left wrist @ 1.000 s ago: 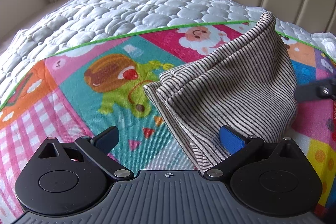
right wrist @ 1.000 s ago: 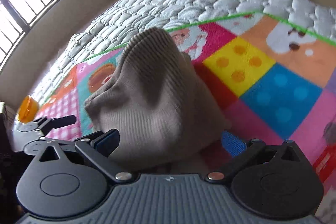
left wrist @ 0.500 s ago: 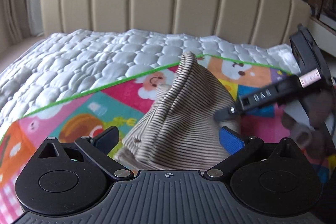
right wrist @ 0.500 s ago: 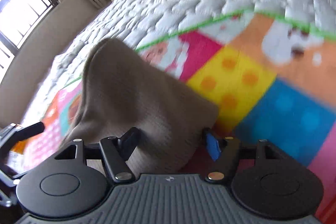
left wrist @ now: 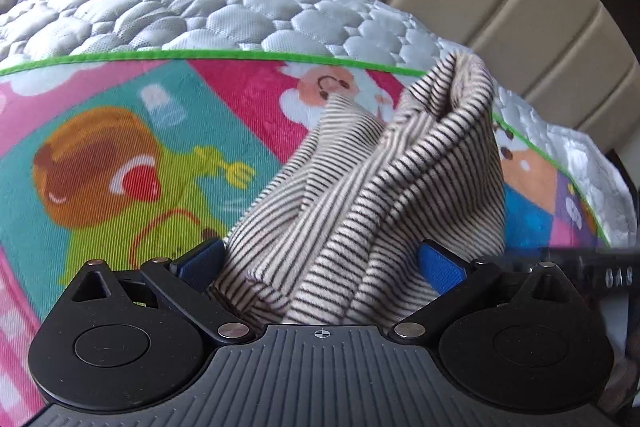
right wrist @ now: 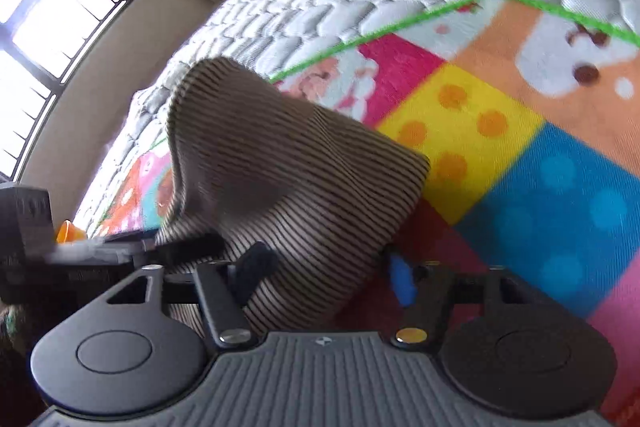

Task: Fold clothes
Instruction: 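Grasp the sweater end with the right gripper while the left gripper pinches the fabric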

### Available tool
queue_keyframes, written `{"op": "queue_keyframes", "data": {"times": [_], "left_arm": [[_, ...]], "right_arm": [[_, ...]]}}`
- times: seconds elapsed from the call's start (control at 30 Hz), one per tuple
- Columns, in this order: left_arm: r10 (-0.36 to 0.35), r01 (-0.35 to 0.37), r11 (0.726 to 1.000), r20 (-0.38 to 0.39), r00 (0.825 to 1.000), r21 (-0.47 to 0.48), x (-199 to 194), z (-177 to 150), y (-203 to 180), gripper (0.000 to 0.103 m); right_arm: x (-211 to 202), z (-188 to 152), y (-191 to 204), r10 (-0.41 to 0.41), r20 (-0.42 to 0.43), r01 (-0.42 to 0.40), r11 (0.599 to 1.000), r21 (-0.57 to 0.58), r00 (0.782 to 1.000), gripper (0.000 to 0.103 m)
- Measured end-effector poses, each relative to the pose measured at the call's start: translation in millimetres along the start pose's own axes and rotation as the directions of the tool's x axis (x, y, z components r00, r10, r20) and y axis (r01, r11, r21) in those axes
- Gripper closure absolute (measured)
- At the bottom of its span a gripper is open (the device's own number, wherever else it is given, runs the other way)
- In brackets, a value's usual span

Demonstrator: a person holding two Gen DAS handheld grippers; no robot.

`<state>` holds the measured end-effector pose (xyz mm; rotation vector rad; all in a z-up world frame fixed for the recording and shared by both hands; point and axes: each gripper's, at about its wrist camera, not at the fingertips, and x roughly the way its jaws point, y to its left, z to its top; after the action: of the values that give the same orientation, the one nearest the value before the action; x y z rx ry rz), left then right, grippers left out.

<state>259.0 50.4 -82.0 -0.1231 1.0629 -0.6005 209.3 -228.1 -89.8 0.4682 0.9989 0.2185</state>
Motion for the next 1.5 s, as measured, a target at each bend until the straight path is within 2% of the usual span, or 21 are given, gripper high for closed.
{"op": "queue_keyframes", "data": {"times": [0.13,0.23,0.4,0.43,0.53,0.6,0.67,0.7,0.73,0.8,0.9,0.93,0.97,1.03,1.1,1.17,1.27,1.3,1.33,1.4,1.5], "left_arm": [[-0.046,0.046,0.999,-0.039,0.998,-0.003,-5,-20,-17,0.0],[-0.098,0.101,0.994,-0.07,0.993,0.045,-5,-40,-39,0.0],[-0.248,0.261,0.958,-0.117,0.962,0.116,-16,-54,-75,0.0],[-0.261,0.273,0.954,-0.103,0.96,0.127,-23,-54,-77,0.0],[-0.27,0.269,0.961,0.014,0.963,0.067,-56,-46,-66,0.0],[-0.202,0.209,0.977,0.139,0.969,-0.035,-79,-37,-46,0.0],[-0.051,0.098,0.977,0.239,0.97,-0.19,-97,-28,-25,0.0],[0.059,0.022,0.953,0.257,0.965,-0.302,-103,-24,-16,0.0],[0.164,-0.046,0.908,0.25,0.954,-0.417,-106,-21,-8,0.0],[0.263,-0.071,0.805,0.248,0.932,-0.589,-109,-22,2,0.0],[0.293,-0.091,0.791,0.244,0.925,-0.605,-95,-27,0,0.0],[0.317,-0.14,0.808,0.223,0.922,-0.572,-88,-29,-2,0.002],[0.345,-0.194,0.825,0.201,0.917,-0.531,-81,-31,-3,0.007],[0.402,-0.298,0.846,0.161,0.902,-0.442,-67,-35,-6,0.016],[0.399,-0.318,0.85,0.118,0.909,-0.421,-53,-37,-2,0.02],[0.331,-0.26,0.863,0.096,0.939,-0.433,-45,-38,0,0.024],[0.224,-0.166,0.887,0.087,0.971,-0.431,-35,-41,-5,0.033],[0.208,-0.156,0.889,0.077,0.975,-0.43,-32,-43,-5,0.036],[0.193,-0.147,0.891,0.065,0.979,-0.429,-29,-44,-5,0.041],[0.17,-0.131,0.892,0.052,0.984,-0.432,-24,-46,-5,0.043],[0.137,-0.099,0.89,0.053,0.989,-0.444,-21,-46,-4,0.048]], "right_arm": [[11,28,9,-0.05,0.013,0.051,0.993,-0.105,0.999,0.041],[16,46,20,-0.064,0.018,0.067,0.972,-0.226,0.998,0.041],[-4,56,39,-0.084,0.085,0.108,0.934,-0.341,0.993,0.041],[-13,52,43,-0.081,0.111,0.117,0.925,-0.363,0.99,0.039],[-42,27,57,-0.079,0.21,0.169,0.874,-0.456,0.975,0.038],[-50,0,71,-0.066,0.261,0.199,0.827,-0.525,0.963,0.034],[-55,-29,85,-0.049,0.306,0.23,0.775,-0.589,0.951,0.029],[-53,-42,93,-0.046,0.321,0.246,0.747,-0.617,0.946,0.027],[-45,-53,101,-0.053,0.327,0.262,0.724,-0.638,0.943,0.027],[-24,-69,116,-0.093,0.334,0.302,0.69,-0.657,0.938,0.027],[8,-87,129,-0.199,0.373,0.414,0.596,-0.688,0.906,0.028],[14,-92,128,-0.227,0.383,0.442,0.558,-0.702,0.895,0.037],[15,-95,124,-0.246,0.4,0.468,0.532,-0.706,0.883,0.041],[11,-99,117,-0.272,0.436,0.513,0.502,-0.697,0.858,0.042],[8,-103,113,-0.289,0.462,0.544,0.479,-0.689,0.839,0.041],[18,-107,112,-0.304,0.439,0.534,0.454,-0.713,0.845,0.028],[29,-108,107,-0.291,0.452,0.537,0.416,-0.734,0.843,0.026],[27,-104,105,-0.285,0.447,0.529,0.42,-0.737,0.848,0.029],[24,-99,103,-0.283,0.436,0.52,0.431,-0.738,0.854,0.046],[12,-83,101,-0.276,0.414,0.497,0.459,-0.736,0.867,0.062],[-15,-62,108,-0.229,0.45,0.504,0.458,-0.732,0.863,0.076]]}}
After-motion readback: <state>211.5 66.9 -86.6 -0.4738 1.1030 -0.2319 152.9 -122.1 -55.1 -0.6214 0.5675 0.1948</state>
